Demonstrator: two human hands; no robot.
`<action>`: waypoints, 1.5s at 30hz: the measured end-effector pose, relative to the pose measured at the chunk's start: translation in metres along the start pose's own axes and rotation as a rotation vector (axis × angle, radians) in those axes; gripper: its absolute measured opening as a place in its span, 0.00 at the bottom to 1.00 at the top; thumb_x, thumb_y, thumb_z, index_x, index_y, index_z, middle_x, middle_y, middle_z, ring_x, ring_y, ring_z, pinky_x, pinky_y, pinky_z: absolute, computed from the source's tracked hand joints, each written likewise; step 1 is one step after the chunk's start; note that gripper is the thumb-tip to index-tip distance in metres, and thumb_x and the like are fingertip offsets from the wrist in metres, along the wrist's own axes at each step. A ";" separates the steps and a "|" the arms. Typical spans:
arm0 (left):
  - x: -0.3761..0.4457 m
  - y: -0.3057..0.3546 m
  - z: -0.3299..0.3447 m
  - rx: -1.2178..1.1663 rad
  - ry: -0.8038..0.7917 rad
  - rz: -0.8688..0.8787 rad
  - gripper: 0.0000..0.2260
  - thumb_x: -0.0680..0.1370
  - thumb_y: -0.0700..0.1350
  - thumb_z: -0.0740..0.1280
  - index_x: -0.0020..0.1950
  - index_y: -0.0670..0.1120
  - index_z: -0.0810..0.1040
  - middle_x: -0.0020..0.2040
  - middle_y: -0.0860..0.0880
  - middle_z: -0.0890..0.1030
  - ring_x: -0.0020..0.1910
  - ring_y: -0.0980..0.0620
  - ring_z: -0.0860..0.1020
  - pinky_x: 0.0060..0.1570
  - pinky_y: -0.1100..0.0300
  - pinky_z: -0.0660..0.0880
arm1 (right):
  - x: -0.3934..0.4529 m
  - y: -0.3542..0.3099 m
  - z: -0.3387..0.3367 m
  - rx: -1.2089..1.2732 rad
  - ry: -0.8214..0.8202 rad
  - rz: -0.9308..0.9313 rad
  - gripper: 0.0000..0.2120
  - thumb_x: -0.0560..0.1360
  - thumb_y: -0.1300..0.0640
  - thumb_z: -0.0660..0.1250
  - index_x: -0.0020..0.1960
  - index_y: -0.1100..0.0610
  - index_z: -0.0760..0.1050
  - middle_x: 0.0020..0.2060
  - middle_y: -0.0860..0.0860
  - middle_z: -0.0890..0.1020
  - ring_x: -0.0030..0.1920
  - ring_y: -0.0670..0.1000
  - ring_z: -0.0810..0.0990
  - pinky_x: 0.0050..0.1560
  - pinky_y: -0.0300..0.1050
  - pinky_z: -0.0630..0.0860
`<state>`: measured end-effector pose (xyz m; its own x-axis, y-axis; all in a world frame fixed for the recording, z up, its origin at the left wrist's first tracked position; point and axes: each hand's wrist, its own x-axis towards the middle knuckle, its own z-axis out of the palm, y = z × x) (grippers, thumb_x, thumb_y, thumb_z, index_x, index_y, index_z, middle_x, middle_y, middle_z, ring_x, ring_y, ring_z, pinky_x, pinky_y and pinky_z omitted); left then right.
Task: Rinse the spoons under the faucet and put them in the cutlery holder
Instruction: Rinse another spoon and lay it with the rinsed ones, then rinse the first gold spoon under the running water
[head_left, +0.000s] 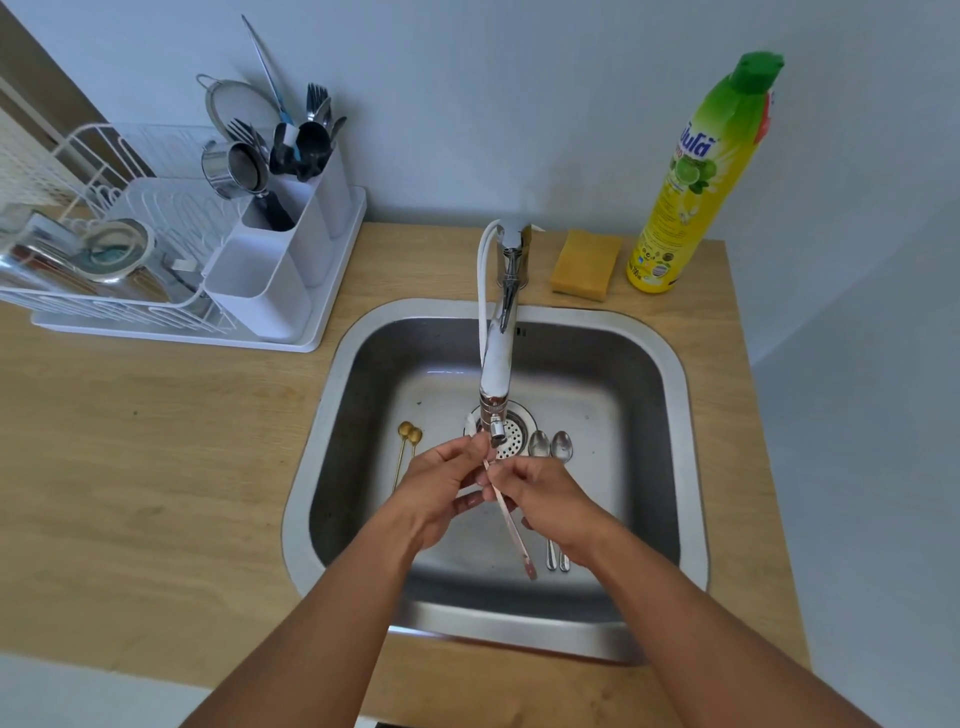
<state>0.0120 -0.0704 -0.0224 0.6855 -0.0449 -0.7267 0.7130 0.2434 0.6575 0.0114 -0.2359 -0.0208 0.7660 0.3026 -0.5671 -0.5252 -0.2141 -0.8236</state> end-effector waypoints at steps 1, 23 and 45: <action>0.001 -0.003 0.001 0.016 0.032 0.004 0.08 0.72 0.52 0.77 0.44 0.49 0.89 0.41 0.46 0.86 0.36 0.52 0.83 0.50 0.51 0.82 | 0.001 0.001 0.000 -0.052 0.019 -0.010 0.12 0.83 0.52 0.65 0.47 0.53 0.85 0.38 0.44 0.87 0.36 0.36 0.80 0.43 0.34 0.74; 0.012 -0.019 0.041 0.035 0.575 0.201 0.02 0.75 0.49 0.78 0.43 0.52 0.88 0.37 0.57 0.88 0.43 0.56 0.86 0.49 0.52 0.84 | -0.008 0.002 0.004 -0.975 0.367 -0.174 0.12 0.84 0.46 0.58 0.54 0.47 0.79 0.47 0.49 0.86 0.47 0.56 0.83 0.42 0.48 0.76; 0.040 -0.029 -0.070 1.181 0.641 0.031 0.07 0.79 0.51 0.73 0.47 0.47 0.87 0.40 0.49 0.84 0.37 0.49 0.81 0.38 0.56 0.79 | 0.018 0.063 -0.042 -0.412 0.616 0.361 0.08 0.78 0.62 0.66 0.41 0.58 0.80 0.47 0.58 0.85 0.47 0.59 0.83 0.44 0.44 0.78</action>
<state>0.0086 -0.0111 -0.0850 0.7461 0.4823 -0.4591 0.6204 -0.7539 0.2163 0.0078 -0.2832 -0.0829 0.7047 -0.3880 -0.5940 -0.6921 -0.5602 -0.4552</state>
